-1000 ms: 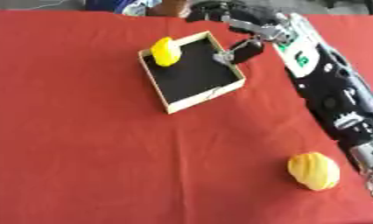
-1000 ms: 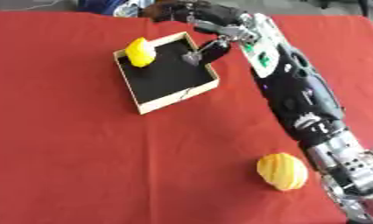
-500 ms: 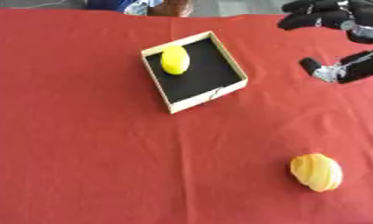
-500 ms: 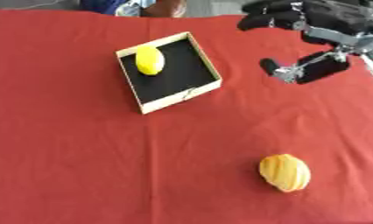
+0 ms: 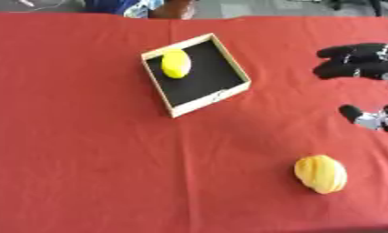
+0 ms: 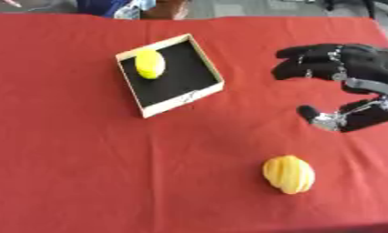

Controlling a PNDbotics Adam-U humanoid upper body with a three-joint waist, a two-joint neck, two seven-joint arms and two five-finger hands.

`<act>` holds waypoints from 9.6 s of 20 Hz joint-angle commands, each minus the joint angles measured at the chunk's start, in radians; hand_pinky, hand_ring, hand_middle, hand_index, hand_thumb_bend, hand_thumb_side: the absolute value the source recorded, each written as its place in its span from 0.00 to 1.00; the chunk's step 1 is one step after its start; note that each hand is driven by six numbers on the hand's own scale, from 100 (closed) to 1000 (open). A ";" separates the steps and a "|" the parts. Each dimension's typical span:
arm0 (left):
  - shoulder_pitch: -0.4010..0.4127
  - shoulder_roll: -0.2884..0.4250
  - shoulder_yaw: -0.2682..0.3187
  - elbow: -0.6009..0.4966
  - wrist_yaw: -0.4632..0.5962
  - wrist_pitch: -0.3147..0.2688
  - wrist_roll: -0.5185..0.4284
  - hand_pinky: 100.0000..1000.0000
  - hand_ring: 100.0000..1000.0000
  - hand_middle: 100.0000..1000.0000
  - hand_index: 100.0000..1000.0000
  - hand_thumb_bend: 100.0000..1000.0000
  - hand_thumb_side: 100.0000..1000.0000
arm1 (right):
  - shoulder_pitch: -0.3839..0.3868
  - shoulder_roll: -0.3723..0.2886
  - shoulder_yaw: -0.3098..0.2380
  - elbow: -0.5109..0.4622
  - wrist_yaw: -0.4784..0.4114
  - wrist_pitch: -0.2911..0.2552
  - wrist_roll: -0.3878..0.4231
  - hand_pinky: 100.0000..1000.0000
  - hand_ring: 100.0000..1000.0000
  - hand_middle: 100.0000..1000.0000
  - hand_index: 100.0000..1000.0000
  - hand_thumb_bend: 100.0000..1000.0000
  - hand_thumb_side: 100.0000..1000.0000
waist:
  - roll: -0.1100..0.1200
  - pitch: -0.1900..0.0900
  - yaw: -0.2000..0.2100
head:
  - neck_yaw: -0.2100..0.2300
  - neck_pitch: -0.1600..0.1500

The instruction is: Pick up objects on the table and place them in the box.

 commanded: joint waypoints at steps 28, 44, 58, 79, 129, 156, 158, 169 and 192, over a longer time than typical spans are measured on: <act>0.007 0.025 0.011 -0.019 -0.003 0.012 -0.003 0.89 0.74 0.80 0.87 0.07 0.73 | 0.171 0.085 0.063 0.061 0.280 -0.083 -0.108 0.93 1.00 0.79 0.93 0.00 0.32 | -0.012 -0.030 -0.018 | -0.003 0.021; -0.003 0.011 0.008 -0.019 0.004 0.013 -0.015 0.89 0.74 0.80 0.86 0.07 0.73 | 0.144 0.171 0.069 0.105 0.428 0.042 -0.141 0.95 1.00 0.79 0.97 0.00 0.48 | -0.004 -0.019 -0.004 | -0.020 0.009; -0.005 0.005 0.007 -0.019 0.007 0.017 -0.020 0.90 0.74 0.80 0.86 0.08 0.73 | 0.131 0.180 0.058 0.124 0.397 0.037 -0.050 0.95 1.00 0.75 0.95 0.00 0.27 | -0.005 -0.015 0.000 | -0.023 0.007; -0.010 0.000 0.007 -0.019 0.014 0.025 -0.025 0.90 0.73 0.80 0.86 0.08 0.73 | 0.063 0.199 0.050 0.081 0.182 0.004 -0.213 0.83 0.81 0.31 0.48 0.00 0.16 | -0.010 -0.018 0.006 | -0.024 0.004; -0.022 -0.009 0.005 -0.019 0.025 0.038 -0.040 0.90 0.72 0.80 0.86 0.09 0.73 | 0.084 0.170 0.028 0.114 0.437 -0.101 -0.013 1.00 1.00 0.81 0.99 0.00 0.29 | -0.015 -0.006 0.009 | -0.026 0.001; -0.029 -0.015 0.003 -0.019 0.036 0.042 -0.046 0.89 0.72 0.79 0.86 0.11 0.73 | -0.028 0.222 0.091 0.117 0.582 -0.069 -0.191 0.77 0.62 0.25 0.45 0.00 0.21 | -0.015 -0.007 0.025 | -0.041 0.001; -0.029 -0.015 0.002 -0.019 0.037 0.042 -0.048 0.89 0.72 0.79 0.86 0.11 0.73 | -0.028 0.227 0.093 0.120 0.551 -0.062 -0.205 0.75 0.59 0.23 0.41 0.00 0.19 | -0.015 -0.007 0.026 | -0.043 -0.001; -0.027 -0.017 0.002 -0.019 0.044 0.047 -0.057 0.89 0.71 0.79 0.86 0.11 0.74 | -0.030 0.223 0.087 0.105 0.334 -0.070 -0.187 0.75 0.56 0.19 0.40 0.00 0.21 | -0.015 -0.012 0.023 | -0.044 -0.005; -0.047 -0.006 -0.024 -0.019 0.065 0.043 -0.079 0.89 0.72 0.80 0.86 0.11 0.73 | -0.753 0.297 0.186 0.410 -0.053 0.063 0.104 0.75 0.57 0.31 0.44 0.00 0.11 | -0.007 -0.018 0.073 | -0.075 -0.014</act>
